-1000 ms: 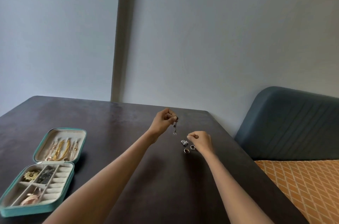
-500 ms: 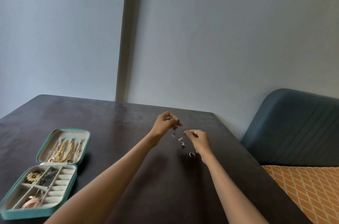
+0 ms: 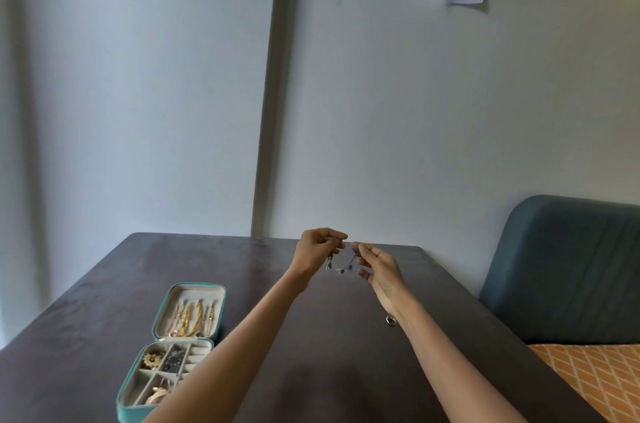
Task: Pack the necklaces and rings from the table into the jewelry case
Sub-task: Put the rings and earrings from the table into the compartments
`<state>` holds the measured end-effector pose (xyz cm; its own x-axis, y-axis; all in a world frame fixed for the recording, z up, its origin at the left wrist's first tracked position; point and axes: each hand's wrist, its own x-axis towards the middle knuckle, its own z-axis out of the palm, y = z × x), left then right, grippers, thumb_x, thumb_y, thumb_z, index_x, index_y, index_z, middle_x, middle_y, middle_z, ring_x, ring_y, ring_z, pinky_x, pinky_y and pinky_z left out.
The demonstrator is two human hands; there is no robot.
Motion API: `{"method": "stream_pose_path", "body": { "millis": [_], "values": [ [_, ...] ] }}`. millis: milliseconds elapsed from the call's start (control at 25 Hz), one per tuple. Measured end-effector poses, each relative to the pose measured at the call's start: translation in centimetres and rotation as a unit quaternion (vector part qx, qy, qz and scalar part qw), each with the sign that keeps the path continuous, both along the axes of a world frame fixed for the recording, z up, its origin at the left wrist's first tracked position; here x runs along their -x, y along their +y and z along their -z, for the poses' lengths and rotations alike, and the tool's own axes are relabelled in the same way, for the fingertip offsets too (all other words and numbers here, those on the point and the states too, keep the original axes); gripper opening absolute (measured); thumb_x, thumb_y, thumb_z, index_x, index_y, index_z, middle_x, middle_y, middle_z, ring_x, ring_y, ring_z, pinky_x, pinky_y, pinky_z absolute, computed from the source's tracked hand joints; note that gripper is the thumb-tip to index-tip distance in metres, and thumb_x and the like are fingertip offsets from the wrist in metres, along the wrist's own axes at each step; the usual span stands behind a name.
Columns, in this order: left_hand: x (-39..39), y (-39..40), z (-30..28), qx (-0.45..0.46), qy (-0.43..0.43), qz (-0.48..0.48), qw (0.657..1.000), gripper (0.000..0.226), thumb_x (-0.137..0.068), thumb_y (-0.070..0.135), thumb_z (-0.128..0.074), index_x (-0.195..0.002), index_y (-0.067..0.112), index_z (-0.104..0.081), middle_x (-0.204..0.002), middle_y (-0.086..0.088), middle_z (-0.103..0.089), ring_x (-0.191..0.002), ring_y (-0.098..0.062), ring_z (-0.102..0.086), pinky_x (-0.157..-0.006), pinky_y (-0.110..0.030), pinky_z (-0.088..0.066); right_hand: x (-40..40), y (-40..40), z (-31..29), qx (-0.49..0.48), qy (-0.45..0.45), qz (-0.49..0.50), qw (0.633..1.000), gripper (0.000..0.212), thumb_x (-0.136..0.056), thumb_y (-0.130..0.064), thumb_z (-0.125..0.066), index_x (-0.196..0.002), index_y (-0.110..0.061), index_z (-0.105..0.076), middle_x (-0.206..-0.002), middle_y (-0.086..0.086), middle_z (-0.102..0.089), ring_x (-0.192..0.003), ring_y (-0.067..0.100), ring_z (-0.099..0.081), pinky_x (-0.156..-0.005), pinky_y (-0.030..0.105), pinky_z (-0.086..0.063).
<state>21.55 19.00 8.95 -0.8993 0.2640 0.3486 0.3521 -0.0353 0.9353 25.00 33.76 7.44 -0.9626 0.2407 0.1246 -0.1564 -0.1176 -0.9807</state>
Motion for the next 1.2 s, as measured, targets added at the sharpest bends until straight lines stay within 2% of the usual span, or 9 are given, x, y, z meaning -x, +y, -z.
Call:
{"method": "stream_pose_path", "body": {
  "millis": [160,240,400,520,760,920,1000,1120,1200],
  "values": [
    [-0.9,-1.8,-0.4,0.045,0.021,-0.009,0.999,0.016,-0.085,0.003,-0.061,-0.094,0.009,-0.072,-0.086,-0.003,-0.071,-0.080,-0.009,-0.064,-0.078,-0.020,-0.051,-1.1,-2.3,-1.0,0.022,0.016,-0.020,0.999,0.014,-0.093,-0.019,-0.055,-0.096,-0.015,-0.067,-0.087,-0.001,-0.066,-0.078,0.012,-0.058,-0.064,0.022,-0.043],
    [-1.2,-2.2,-0.4,0.057,0.029,-0.009,0.998,0.012,-0.084,0.010,-0.067,-0.095,0.008,-0.073,-0.085,-0.001,-0.072,-0.075,-0.003,-0.064,-0.074,-0.015,-0.050,-1.4,-3.2,-1.4,0.035,0.022,-0.028,0.999,0.013,-0.094,-0.017,-0.054,-0.097,-0.013,-0.066,-0.085,-0.001,-0.065,-0.075,0.012,-0.057,-0.060,0.023,-0.042],
    [-1.7,-2.9,-0.4,0.063,0.033,-0.027,0.997,0.010,-0.084,0.019,-0.070,-0.087,0.011,-0.075,-0.070,0.003,-0.069,-0.063,-0.003,-0.058,-0.066,-0.019,-0.046,-2.2,-4.7,-2.2,0.035,0.015,-0.047,0.998,0.013,-0.093,-0.019,-0.055,-0.097,-0.015,-0.066,-0.087,-0.002,-0.066,-0.082,0.011,-0.059,-0.072,0.023,-0.043],
    [-1.8,-3.4,-0.5,0.034,0.025,-0.014,0.999,0.013,-0.084,0.023,-0.070,-0.081,0.011,-0.075,-0.068,-0.002,-0.067,-0.066,-0.011,-0.055,-0.066,-0.026,-0.044,-2.5,-5.4,-2.7,0.035,0.019,-0.052,0.998,0.013,-0.093,-0.020,-0.055,-0.097,-0.016,-0.067,-0.087,-0.002,-0.066,-0.080,0.011,-0.058,-0.073,0.023,-0.043],
    [-2.4,-4.4,-2.3,-0.024,0.022,0.009,0.999,0.015,-0.081,0.023,-0.072,-0.077,0.009,-0.072,-0.069,0.000,-0.067,-0.065,-0.005,-0.059,-0.063,-0.016,-0.047,-2.6,-6.2,-4.1,0.037,0.026,-0.066,0.997,0.014,-0.093,-0.022,-0.055,-0.095,-0.019,-0.068,-0.087,-0.003,-0.063,-0.081,0.011,-0.054,-0.075,0.025,-0.043],
    [-2.6,-4.6,-3.6,-0.048,0.029,0.019,0.998,0.013,-0.082,0.020,-0.071,-0.072,0.012,-0.071,-0.069,0.001,-0.065,-0.068,-0.008,-0.056,-0.066,-0.020,-0.045,-2.8,-6.3,-4.5,0.046,0.037,-0.044,0.997,0.020,-0.093,-0.028,-0.053,-0.094,-0.019,-0.071,-0.086,-0.003,-0.060,-0.076,0.011,-0.052,-0.073,0.026,-0.043],
    [-2.5,-4.8,-4.0,-0.055,0.029,0.018,0.998,0.015,-0.082,0.019,-0.071,-0.069,0.011,-0.071,-0.066,0.004,-0.065,-0.067,-0.006,-0.055,-0.067,-0.019,-0.044,-3.2,-6.2,-4.2,0.012,0.037,-0.033,0.999,0.022,-0.093,-0.028,-0.052,-0.095,-0.018,-0.071,-0.088,-0.002,-0.062,-0.077,0.012,-0.054,-0.075,0.027,-0.042],
    [-2.1,-4.9,-4.4,-0.052,0.031,0.010,0.998,0.025,-0.081,0.020,-0.072,-0.078,-0.005,-0.070,-0.075,-0.006,-0.065,-0.071,-0.009,-0.055,-0.069,-0.021,-0.044,-3.7,-6.3,-3.6,-0.064,0.046,-0.025,0.997,0.019,-0.090,-0.029,-0.058,-0.095,-0.018,-0.072,-0.088,-0.005,-0.066,-0.082,0.011,-0.054,-0.076,0.026,-0.042],
    [-2.1,-4.9,-4.6,-0.049,0.032,0.010,0.998,0.026,-0.080,0.021,-0.073,-0.077,-0.005,-0.069,-0.077,-0.008,-0.064,-0.072,-0.010,-0.054,-0.068,-0.021,-0.043,-3.9,-6.5,-3.5,-0.097,0.067,-0.011,0.993,0.012,-0.087,-0.026,-0.064,-0.090,-0.020,-0.073,-0.083,-0.008,-0.067,-0.079,0.009,-0.051,-0.075,0.024,-0.042]
  ]
}}
